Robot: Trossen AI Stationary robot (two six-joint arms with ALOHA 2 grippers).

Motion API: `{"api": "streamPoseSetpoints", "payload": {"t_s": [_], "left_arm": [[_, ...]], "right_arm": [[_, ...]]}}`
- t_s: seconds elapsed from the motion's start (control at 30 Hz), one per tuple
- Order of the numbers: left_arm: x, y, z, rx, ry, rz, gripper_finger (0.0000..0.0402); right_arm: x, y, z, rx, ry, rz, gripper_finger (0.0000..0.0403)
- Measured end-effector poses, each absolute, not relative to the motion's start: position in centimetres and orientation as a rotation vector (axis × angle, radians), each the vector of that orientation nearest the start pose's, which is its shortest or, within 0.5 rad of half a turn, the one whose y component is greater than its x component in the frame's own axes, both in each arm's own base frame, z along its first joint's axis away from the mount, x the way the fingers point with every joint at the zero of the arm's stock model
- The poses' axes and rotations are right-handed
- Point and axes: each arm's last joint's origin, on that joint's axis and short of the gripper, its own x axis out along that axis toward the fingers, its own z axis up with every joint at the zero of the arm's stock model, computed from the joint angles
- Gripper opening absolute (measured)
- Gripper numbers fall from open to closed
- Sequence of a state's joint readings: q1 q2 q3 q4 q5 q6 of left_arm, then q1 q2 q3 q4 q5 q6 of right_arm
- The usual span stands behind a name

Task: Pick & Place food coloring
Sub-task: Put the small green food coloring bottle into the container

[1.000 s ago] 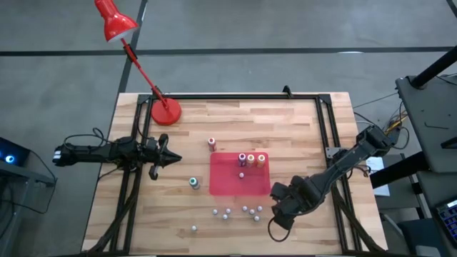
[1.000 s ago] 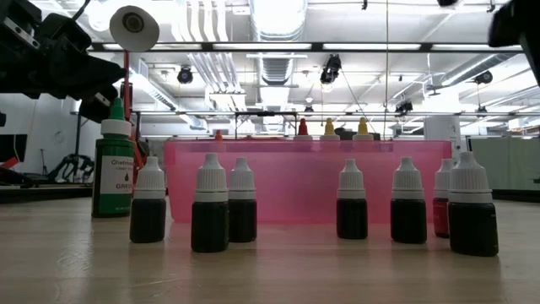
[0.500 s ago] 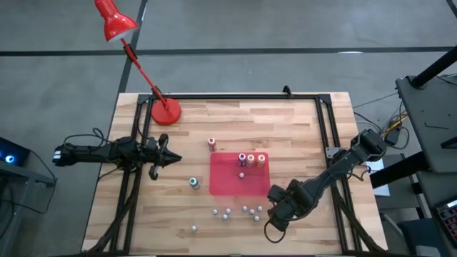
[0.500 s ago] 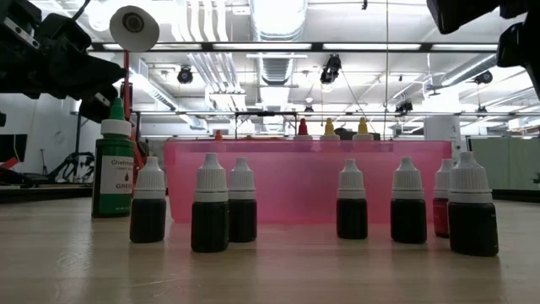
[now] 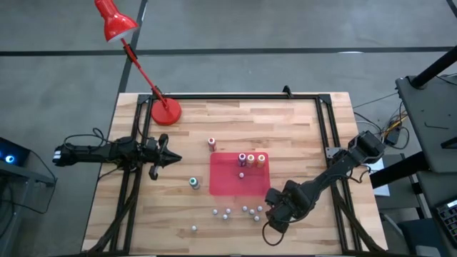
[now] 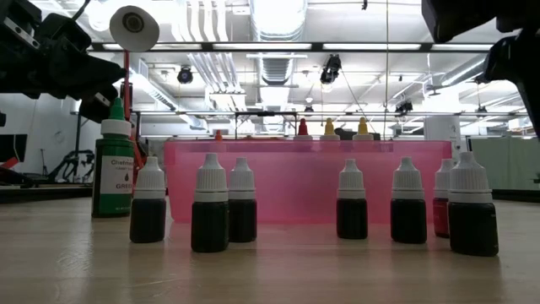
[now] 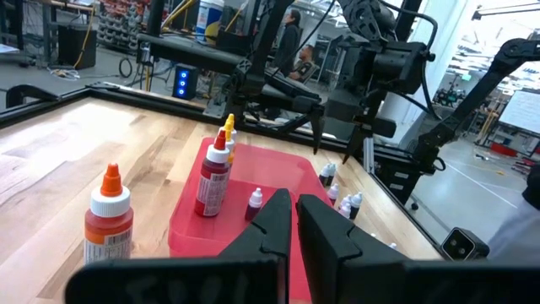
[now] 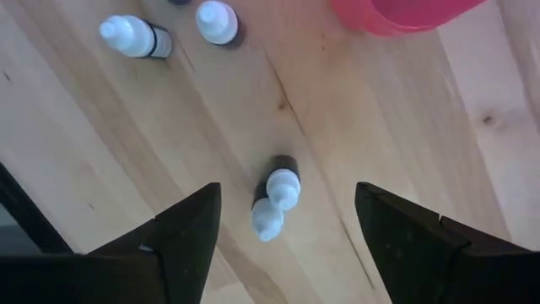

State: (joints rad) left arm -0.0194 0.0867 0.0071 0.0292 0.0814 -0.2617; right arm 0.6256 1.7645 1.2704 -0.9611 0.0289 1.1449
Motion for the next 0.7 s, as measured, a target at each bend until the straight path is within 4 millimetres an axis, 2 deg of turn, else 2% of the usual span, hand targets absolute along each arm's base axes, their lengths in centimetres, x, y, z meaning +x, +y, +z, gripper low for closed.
{"api": "streamPoseSetpoints", "payload": {"t_s": [0.3,0.7], "left_arm": [[10.2,-0.4,16.2,-0.263,0.063,-0.094,0.0],[10.2,-0.4,16.2,-0.263,0.063,-0.093,0.0]], "right_arm": [[26.2,19.1,19.8,0.466,1.442,-0.363,0.0251],[26.0,18.6,19.1,0.556,1.439,-0.484,0.0249]]}}
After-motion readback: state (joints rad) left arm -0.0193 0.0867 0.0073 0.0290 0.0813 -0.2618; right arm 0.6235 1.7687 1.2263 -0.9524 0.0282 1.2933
